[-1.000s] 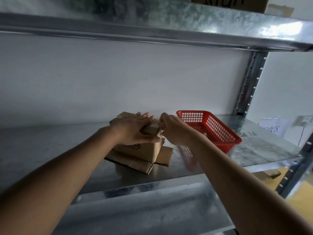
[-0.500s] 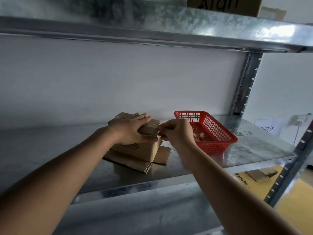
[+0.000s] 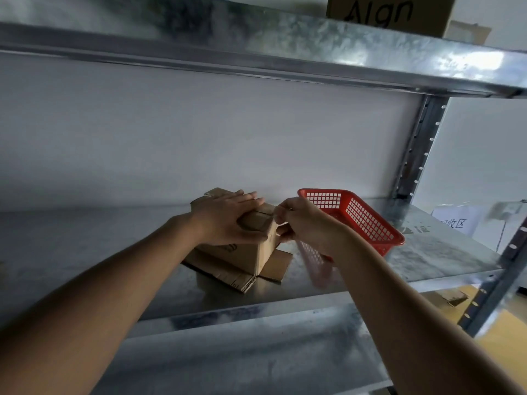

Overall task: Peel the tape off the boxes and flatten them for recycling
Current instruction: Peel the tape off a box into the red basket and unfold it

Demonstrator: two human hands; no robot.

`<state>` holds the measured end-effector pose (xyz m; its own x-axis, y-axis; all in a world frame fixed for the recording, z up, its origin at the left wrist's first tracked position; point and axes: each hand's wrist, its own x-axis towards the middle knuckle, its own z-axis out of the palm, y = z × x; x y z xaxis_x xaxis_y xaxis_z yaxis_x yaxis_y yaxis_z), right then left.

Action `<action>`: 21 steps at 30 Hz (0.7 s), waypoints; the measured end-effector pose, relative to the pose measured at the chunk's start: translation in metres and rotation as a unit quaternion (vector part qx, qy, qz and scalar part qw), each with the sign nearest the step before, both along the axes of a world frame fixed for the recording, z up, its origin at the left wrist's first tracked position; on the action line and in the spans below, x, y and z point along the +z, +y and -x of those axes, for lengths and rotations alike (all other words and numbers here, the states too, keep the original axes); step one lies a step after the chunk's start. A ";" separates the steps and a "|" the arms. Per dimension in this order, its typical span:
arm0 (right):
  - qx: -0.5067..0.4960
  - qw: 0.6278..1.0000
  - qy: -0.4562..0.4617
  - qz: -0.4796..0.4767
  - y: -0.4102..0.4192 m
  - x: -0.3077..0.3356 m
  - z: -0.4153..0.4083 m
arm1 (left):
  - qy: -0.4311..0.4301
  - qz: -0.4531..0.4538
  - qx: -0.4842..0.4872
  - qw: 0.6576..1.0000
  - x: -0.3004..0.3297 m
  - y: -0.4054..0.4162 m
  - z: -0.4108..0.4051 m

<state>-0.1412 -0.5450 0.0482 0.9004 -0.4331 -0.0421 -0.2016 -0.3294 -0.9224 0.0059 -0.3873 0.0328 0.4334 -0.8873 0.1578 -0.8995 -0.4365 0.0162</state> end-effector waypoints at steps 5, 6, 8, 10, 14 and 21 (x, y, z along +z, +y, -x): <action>0.003 0.997 -0.057 -0.058 -0.002 0.007 0.007 | -0.014 -0.005 -0.027 1.000 -0.003 0.003 -0.005; 0.014 0.993 -0.077 -0.084 -0.003 0.007 0.009 | -0.016 -0.009 -0.029 0.999 -0.003 0.003 -0.005; 0.055 0.990 -0.105 -0.082 -0.008 0.004 0.013 | -0.017 -0.014 -0.031 0.999 -0.001 0.003 -0.005; 0.080 0.988 -0.101 0.089 -0.012 0.001 0.017 | -0.011 -0.019 -0.034 0.999 0.000 0.003 -0.002; 0.063 0.920 -0.134 0.363 -0.013 0.000 0.015 | 0.004 -0.039 -0.029 0.999 0.004 0.005 0.002; 0.078 0.931 -0.137 0.328 -0.016 0.000 0.006 | 0.010 -0.052 -0.051 0.997 0.009 0.014 0.003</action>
<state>-0.1477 -0.5608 0.0486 0.8920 -0.1481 0.4272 0.1094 -0.8460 -0.5218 0.0025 -0.3730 0.0421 0.3421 -0.9381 0.0549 -0.9393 -0.3429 -0.0065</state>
